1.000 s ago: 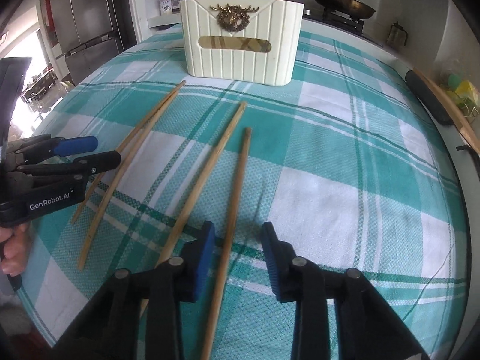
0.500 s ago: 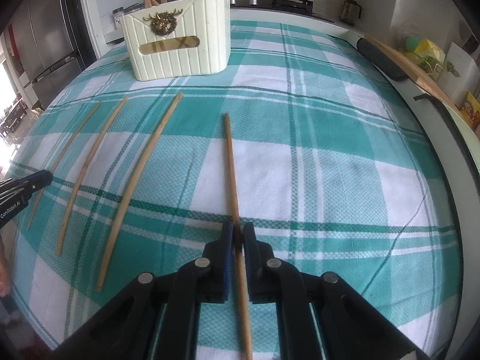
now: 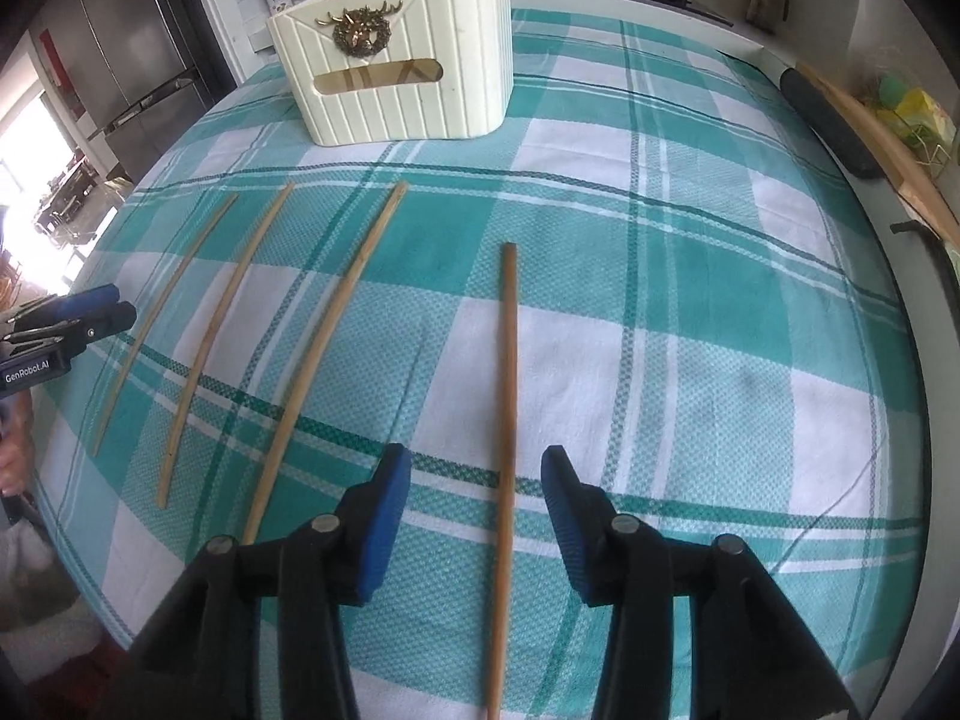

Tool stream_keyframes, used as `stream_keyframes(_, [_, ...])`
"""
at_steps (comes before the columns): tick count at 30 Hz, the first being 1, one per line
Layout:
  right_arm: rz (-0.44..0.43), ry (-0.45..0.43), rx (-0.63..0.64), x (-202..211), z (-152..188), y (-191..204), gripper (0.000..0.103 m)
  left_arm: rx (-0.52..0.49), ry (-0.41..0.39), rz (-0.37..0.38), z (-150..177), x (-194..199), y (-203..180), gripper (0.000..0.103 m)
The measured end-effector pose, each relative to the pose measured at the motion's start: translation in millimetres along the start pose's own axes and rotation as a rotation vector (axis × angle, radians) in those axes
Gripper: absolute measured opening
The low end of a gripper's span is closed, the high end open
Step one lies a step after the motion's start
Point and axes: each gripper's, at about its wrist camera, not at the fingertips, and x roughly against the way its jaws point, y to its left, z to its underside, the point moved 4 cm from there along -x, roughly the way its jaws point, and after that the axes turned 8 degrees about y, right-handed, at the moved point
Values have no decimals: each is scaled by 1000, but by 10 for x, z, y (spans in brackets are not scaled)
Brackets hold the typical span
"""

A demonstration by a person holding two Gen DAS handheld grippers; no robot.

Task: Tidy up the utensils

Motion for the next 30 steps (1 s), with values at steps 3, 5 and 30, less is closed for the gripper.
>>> stream_keyframes(3, [7, 22, 13, -88, -141, -13, 46, -31, 37, -30, -165, -183, -12, 61])
stream_keyframes(5, [12, 26, 22, -132, -242, -21, 46, -50, 54, -53, -271, -289, -5, 61])
stream_keyframes(30, [-75, -317, -66, 969, -647, -121, 6, -1, -205, 40, -687, 742, -27, 4])
